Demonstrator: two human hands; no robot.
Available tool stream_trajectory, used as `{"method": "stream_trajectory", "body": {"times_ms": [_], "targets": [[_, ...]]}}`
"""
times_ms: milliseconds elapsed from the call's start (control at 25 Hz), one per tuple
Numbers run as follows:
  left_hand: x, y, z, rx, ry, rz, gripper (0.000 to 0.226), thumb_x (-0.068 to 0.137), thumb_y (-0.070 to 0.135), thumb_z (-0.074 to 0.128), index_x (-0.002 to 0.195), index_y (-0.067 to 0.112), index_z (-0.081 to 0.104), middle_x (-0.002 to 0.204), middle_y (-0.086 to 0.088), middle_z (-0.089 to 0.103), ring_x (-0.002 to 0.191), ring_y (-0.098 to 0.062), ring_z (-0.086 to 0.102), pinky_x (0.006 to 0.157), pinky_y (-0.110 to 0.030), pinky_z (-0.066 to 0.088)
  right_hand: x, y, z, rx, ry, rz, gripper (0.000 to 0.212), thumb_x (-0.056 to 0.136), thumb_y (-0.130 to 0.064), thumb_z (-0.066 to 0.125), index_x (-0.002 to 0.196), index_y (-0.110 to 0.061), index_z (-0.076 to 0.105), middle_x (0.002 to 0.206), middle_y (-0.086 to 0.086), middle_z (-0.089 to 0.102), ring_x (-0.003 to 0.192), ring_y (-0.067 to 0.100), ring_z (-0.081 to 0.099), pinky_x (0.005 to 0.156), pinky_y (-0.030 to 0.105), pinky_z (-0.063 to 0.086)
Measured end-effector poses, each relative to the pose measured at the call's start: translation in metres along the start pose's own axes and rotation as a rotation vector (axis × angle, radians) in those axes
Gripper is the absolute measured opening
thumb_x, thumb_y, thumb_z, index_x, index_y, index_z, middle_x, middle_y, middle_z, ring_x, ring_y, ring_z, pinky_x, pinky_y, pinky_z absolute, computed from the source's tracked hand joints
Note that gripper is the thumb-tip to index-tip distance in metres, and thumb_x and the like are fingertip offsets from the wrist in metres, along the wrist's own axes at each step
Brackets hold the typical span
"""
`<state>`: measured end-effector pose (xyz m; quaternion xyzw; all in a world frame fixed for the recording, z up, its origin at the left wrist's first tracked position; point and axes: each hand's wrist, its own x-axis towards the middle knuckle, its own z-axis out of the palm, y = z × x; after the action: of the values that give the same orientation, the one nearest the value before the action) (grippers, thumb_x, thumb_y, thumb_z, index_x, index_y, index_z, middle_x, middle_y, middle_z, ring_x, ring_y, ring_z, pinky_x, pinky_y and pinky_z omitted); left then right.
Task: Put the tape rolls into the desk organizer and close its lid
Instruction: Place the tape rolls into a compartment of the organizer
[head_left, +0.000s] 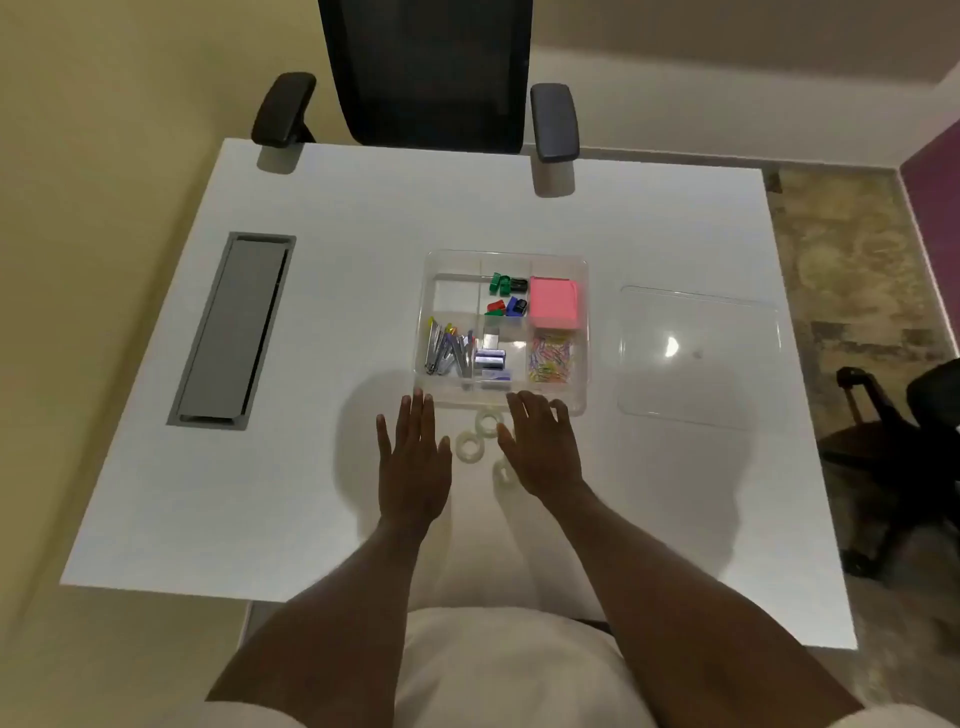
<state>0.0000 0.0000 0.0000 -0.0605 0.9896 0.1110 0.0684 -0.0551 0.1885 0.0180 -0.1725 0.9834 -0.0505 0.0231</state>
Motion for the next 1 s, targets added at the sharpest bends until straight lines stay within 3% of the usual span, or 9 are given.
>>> {"method": "stream_trajectory", "body": {"times_ms": [280,560,800,1000], "targets": [[0.01,-0.029,0.02,0.019,-0.149,-0.036,0.064,0.109,0.038,0.027,0.165,0.012,0.01,0.174,-0.007,0.004,0.162,-0.025,-0.001,0.13,-0.057,0.003,0.021,-0.023,0.026,-0.033,-0.218,-0.003,0.025,0.098,-0.016,0.054,0.12,-0.014,0.063,0.12,0.006,0.064,0.112,0.027,0.059,0.098,0.039,0.045],[0.032,-0.043,0.033,-0.057,-0.186,-0.064,0.064,0.109,0.035,0.029,0.165,0.011,0.011,0.174,-0.008,0.004,0.162,-0.025,0.001,0.13,-0.057,0.003,0.027,-0.031,0.047,-0.067,-0.329,0.031,0.024,0.093,-0.007,0.057,0.116,-0.012,0.061,0.116,0.009,0.06,0.108,0.03,0.056,0.093,0.041,0.046],[0.048,-0.05,0.034,-0.173,-0.247,-0.08,0.068,0.109,0.034,0.035,0.165,0.013,0.002,0.174,-0.007,-0.005,0.162,-0.024,-0.005,0.131,-0.052,0.004,0.026,-0.029,0.047,-0.084,-0.253,-0.026,0.012,0.089,-0.013,0.061,0.101,-0.012,0.062,0.102,0.008,0.061,0.094,0.027,0.056,0.084,0.039,0.046],[0.051,-0.05,0.037,-0.178,-0.279,-0.105,0.071,0.11,0.041,0.032,0.165,0.016,-0.004,0.174,-0.006,-0.012,0.161,-0.022,-0.01,0.132,-0.05,0.001,0.051,-0.027,0.033,-0.052,-0.005,-0.155,0.022,0.089,-0.027,0.068,0.104,-0.011,0.066,0.103,0.009,0.068,0.094,0.026,0.065,0.083,0.039,0.053]]}}
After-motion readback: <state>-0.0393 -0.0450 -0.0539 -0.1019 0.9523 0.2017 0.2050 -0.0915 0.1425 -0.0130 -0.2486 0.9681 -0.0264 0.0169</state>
